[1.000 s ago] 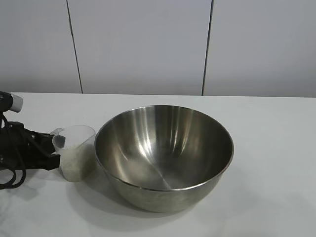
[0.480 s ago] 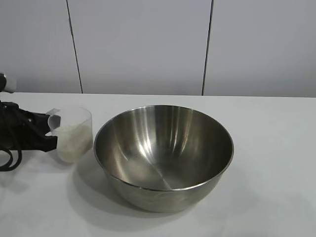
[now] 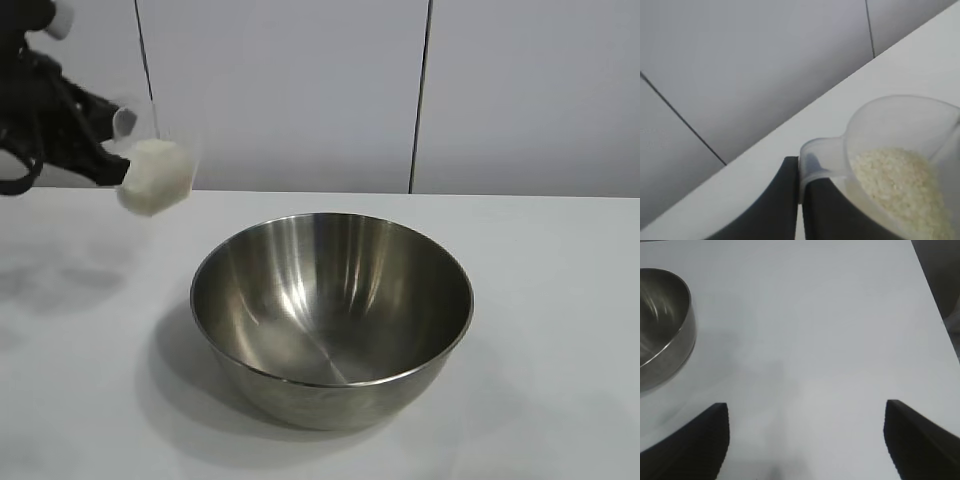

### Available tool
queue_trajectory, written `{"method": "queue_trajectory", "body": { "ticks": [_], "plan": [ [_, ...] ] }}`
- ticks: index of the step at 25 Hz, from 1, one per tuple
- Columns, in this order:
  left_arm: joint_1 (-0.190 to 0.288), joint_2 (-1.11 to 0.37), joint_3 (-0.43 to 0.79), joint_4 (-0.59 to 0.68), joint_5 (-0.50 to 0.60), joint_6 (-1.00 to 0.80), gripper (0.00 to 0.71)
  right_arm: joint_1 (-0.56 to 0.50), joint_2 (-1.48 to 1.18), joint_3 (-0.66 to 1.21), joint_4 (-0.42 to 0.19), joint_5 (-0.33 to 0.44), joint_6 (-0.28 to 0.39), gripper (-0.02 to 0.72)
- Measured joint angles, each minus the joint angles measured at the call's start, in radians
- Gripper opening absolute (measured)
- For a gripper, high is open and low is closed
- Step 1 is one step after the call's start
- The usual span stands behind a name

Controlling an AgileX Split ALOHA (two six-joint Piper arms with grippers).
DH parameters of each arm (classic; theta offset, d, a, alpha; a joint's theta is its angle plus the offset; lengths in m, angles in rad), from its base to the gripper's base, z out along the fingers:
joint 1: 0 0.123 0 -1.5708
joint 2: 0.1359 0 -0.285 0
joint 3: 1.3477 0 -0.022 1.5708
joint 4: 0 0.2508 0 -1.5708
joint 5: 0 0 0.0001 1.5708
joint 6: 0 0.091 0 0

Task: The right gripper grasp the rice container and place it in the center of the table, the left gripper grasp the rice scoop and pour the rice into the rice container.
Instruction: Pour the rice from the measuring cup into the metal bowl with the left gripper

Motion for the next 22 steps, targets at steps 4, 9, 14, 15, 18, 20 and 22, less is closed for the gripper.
{"method": "queue_trajectory", "body": {
  "ticks": [4, 9, 14, 15, 18, 20, 22],
  "plan": [
    [-0.121, 0.000, -0.056, -0.001, 0.064, 0.135, 0.008, 0.000, 0.000, 0.000, 0.000, 0.000, 0.000, 0.578],
    [-0.200, 0.028, -0.062, -0.001, 0.080, 0.325, 0.008, 0.000, 0.000, 0.000, 0.000, 0.000, 0.000, 0.578],
    [-0.212, 0.123, -0.071, -0.001, 0.046, 0.580, 0.008, 0.000, 0.000, 0.000, 0.000, 0.000, 0.000, 0.578],
    [-0.212, 0.139, -0.071, -0.001, 0.038, 0.651, 0.008, 0.000, 0.000, 0.000, 0.000, 0.000, 0.000, 0.578],
    [-0.212, 0.170, -0.072, -0.001, 0.001, 0.875, 0.008, 0.000, 0.000, 0.000, 0.000, 0.000, 0.000, 0.578],
    [-0.211, 0.186, -0.072, -0.001, -0.060, 1.045, 0.008, 0.000, 0.000, 0.000, 0.000, -0.001, 0.000, 0.578],
    [-0.207, 0.201, -0.072, -0.001, -0.134, 1.183, 0.008, 0.000, 0.000, 0.000, 0.000, -0.001, 0.000, 0.578]
  ]
}}
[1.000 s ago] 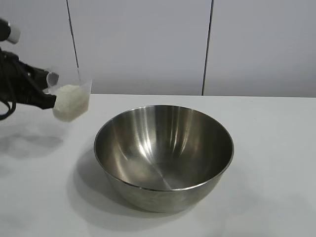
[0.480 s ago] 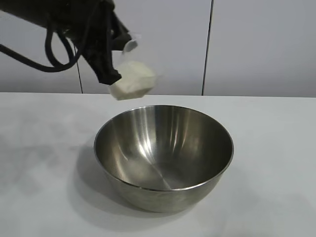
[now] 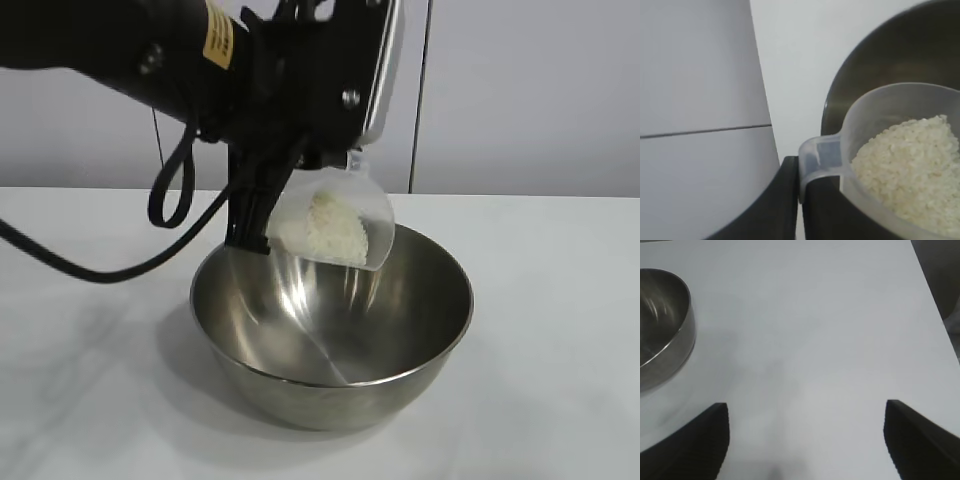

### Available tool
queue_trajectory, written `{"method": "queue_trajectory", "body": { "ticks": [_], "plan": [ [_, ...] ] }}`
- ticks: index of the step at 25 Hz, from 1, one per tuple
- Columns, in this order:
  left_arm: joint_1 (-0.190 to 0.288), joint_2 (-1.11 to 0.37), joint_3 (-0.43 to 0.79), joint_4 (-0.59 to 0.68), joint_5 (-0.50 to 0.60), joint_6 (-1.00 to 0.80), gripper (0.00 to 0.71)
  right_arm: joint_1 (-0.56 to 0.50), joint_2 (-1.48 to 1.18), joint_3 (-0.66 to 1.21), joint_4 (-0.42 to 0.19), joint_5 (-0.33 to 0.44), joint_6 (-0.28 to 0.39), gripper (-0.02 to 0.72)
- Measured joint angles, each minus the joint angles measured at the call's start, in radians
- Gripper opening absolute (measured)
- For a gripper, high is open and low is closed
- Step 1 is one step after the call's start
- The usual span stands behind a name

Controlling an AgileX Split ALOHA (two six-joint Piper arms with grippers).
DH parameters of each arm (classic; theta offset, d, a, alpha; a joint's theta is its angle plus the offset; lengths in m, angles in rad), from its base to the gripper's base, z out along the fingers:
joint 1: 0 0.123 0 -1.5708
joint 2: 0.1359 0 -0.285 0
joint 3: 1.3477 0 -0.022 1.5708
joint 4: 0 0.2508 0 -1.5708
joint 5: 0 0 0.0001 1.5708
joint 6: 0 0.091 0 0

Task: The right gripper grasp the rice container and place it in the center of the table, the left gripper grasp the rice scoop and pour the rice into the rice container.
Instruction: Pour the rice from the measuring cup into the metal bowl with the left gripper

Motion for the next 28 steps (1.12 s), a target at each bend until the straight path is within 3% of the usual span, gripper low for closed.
{"method": "queue_trajectory", "body": {
  "ticks": [5, 8, 18, 28],
  "plan": [
    [0.015, 0.013, 0.000, 0.001, -0.164, 0.169, 0.008, 0.000, 0.000, 0.000, 0.000, 0.000, 0.000, 0.578],
    [0.024, 0.013, 0.000, 0.013, -0.205, 0.211, 0.008, 0.000, 0.000, 0.000, 0.000, 0.001, 0.000, 0.578],
    [0.035, 0.012, 0.000, 0.065, -0.229, 0.399, 0.008, 0.009, 0.000, 0.000, 0.000, 0.001, 0.000, 0.578],
    [0.035, 0.010, 0.000, 0.075, -0.229, 0.421, 0.008, 0.024, 0.000, 0.000, -0.001, 0.001, 0.003, 0.578]
  ]
}}
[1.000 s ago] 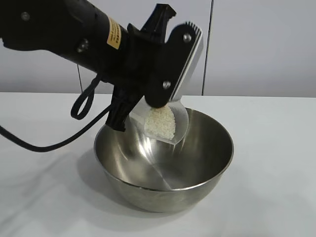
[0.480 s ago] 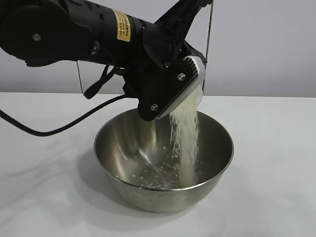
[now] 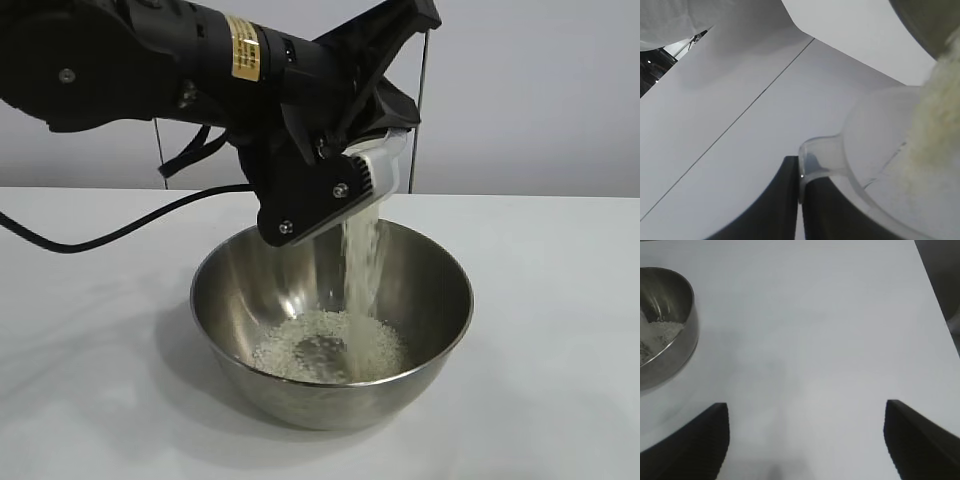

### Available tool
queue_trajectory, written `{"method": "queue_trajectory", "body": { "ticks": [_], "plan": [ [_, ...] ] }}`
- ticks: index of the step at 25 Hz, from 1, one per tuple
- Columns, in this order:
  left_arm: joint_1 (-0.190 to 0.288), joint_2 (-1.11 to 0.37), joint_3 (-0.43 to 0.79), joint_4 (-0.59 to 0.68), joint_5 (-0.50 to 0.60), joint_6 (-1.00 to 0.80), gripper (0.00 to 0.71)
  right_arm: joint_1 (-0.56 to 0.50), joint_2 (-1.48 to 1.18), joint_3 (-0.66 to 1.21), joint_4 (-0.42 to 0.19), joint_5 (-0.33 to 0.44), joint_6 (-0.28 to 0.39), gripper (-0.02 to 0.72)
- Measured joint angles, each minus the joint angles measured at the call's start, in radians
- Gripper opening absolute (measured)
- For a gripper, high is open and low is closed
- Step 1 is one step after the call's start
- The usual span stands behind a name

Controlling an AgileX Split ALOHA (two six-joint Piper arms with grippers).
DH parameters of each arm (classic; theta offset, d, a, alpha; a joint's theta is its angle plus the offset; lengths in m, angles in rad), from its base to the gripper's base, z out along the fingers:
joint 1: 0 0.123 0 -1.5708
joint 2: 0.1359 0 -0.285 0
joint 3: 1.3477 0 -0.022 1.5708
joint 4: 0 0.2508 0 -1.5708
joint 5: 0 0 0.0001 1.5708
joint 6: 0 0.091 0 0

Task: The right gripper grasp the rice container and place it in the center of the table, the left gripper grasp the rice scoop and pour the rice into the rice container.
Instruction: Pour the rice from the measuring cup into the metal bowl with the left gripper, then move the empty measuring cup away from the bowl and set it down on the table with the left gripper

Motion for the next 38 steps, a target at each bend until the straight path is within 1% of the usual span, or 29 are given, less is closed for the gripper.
{"method": "queue_trajectory", "body": {
  "ticks": [10, 12, 14, 17, 19, 21, 23, 25, 27, 29, 31, 33, 35, 37, 38],
  "plan": [
    [0.000, 0.000, 0.000, 0.017, 0.001, -0.003, 0.008, 0.000, 0.000, 0.000, 0.000, 0.000, 0.000, 0.578],
    [0.000, 0.000, 0.002, 0.017, 0.000, -0.039, 0.008, 0.000, 0.000, 0.000, 0.000, 0.000, 0.000, 0.578],
    [0.000, 0.000, 0.019, 0.014, -0.020, -0.117, 0.008, 0.000, 0.000, 0.000, 0.000, 0.000, 0.000, 0.578],
    [0.000, 0.000, 0.080, 0.013, -0.097, -0.323, 0.008, 0.000, 0.000, 0.000, 0.000, 0.000, 0.000, 0.578],
    [0.000, 0.000, 0.132, 0.011, -0.174, -0.476, 0.008, 0.000, 0.000, 0.000, 0.000, 0.000, 0.000, 0.578],
    [0.000, 0.000, 0.175, -0.033, -0.268, -0.637, 0.008, 0.000, 0.000, 0.000, 0.000, 0.000, 0.000, 0.578],
    [-0.001, -0.002, 0.214, -0.128, -0.395, -0.833, 0.008, 0.000, 0.000, 0.000, 0.000, 0.000, 0.000, 0.578],
    [-0.005, -0.017, 0.235, -0.278, -0.488, -1.036, 0.008, 0.000, 0.000, 0.000, 0.000, 0.000, 0.000, 0.578],
    [-0.004, -0.044, 0.248, -0.431, -0.567, -1.253, 0.008, 0.000, 0.000, 0.000, 0.000, 0.000, 0.000, 0.578],
    [0.001, -0.088, 0.261, -0.576, -0.615, -1.415, 0.008, 0.000, 0.000, 0.000, -0.001, 0.000, 0.001, 0.578],
    [0.029, -0.134, 0.282, -0.666, -0.632, -1.532, 0.008, 0.000, 0.000, 0.000, -0.001, 0.000, 0.003, 0.578],
    [0.079, -0.184, 0.327, -0.722, -0.637, -1.619, 0.008, 0.000, 0.000, 0.000, -0.002, 0.000, 0.003, 0.578],
    [0.161, -0.219, 0.384, -0.741, -0.643, -1.713, 0.008, 0.000, 0.000, 0.000, -0.002, 0.000, 0.003, 0.578],
    [0.259, -0.235, 0.449, -0.706, -0.643, -1.801, 0.008, 0.000, 0.000, 0.000, -0.002, 0.000, 0.003, 0.578],
    [0.319, -0.234, 0.474, -0.669, -0.643, -1.838, 0.008, 0.000, 0.000, 0.000, -0.002, 0.000, 0.003, 0.578]
  ]
}}
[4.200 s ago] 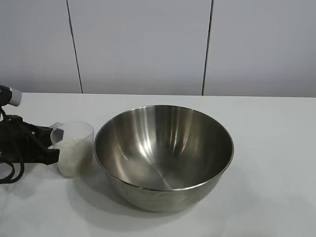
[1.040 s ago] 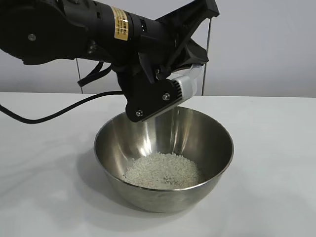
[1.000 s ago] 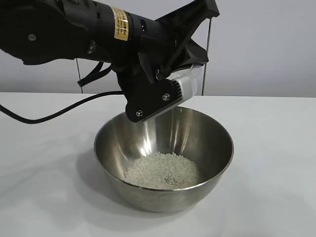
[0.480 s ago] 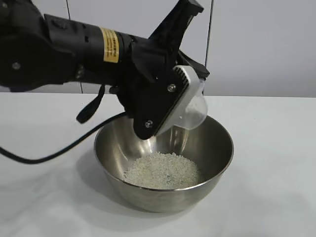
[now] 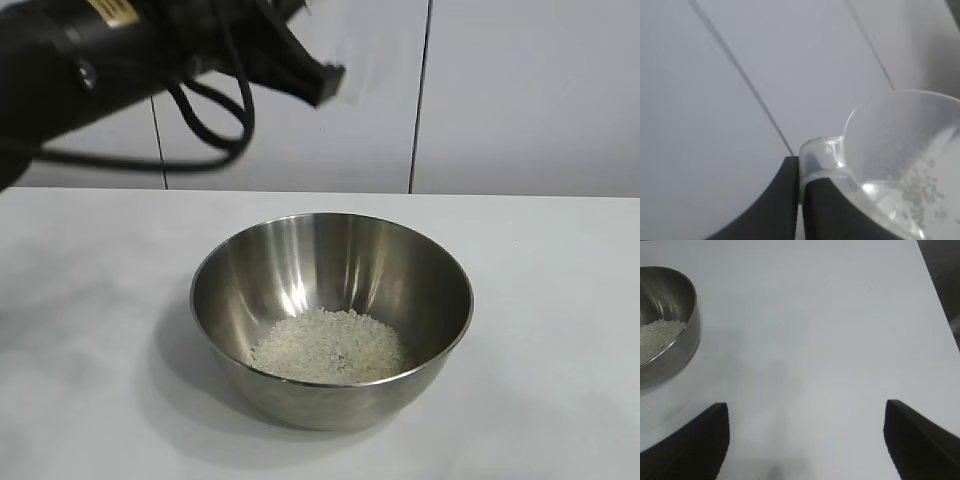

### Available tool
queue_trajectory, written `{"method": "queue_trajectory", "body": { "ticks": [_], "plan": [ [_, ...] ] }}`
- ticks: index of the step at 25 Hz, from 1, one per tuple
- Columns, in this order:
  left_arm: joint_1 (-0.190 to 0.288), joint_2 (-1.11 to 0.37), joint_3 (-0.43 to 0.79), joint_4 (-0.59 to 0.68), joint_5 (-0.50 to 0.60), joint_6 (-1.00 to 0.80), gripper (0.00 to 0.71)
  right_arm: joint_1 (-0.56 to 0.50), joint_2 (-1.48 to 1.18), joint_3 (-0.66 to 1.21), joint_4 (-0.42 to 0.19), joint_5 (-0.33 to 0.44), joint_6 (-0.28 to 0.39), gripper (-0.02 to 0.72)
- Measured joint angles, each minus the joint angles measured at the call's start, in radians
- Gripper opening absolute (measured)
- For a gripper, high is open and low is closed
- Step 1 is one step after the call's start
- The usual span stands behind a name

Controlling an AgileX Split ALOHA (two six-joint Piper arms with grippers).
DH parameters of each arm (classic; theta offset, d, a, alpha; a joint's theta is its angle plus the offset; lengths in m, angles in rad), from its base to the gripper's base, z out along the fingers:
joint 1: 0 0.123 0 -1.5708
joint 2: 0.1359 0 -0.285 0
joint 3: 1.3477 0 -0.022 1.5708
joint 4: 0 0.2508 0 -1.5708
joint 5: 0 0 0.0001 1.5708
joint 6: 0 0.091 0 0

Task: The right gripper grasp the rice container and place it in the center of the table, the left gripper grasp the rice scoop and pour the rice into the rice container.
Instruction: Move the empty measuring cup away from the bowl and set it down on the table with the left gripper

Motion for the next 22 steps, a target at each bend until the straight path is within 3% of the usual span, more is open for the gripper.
{"method": "queue_trajectory", "body": {
  "ticks": [5, 8, 10, 16, 22],
  "plan": [
    [0.264, 0.048, 0.085, 0.258, 0.008, -0.121, 0.008, 0.000, 0.000, 0.000, -0.001, 0.000, 0.000, 0.578],
    [0.346, 0.126, 0.089, 0.399, -0.005, -0.142, 0.008, 0.000, 0.000, 0.000, -0.001, 0.000, 0.001, 0.578],
    [0.367, 0.189, 0.089, 0.445, -0.041, -0.146, 0.008, 0.000, 0.000, 0.000, -0.001, 0.000, 0.000, 0.578],
    [0.370, 0.387, 0.089, 0.467, -0.061, -0.148, 0.008, 0.000, 0.000, 0.000, -0.001, 0.000, 0.000, 0.578],
    [0.370, 0.437, 0.088, 0.464, -0.061, -0.103, 0.008, 0.000, 0.000, 0.000, -0.001, 0.001, 0.000, 0.578]
  ]
}}
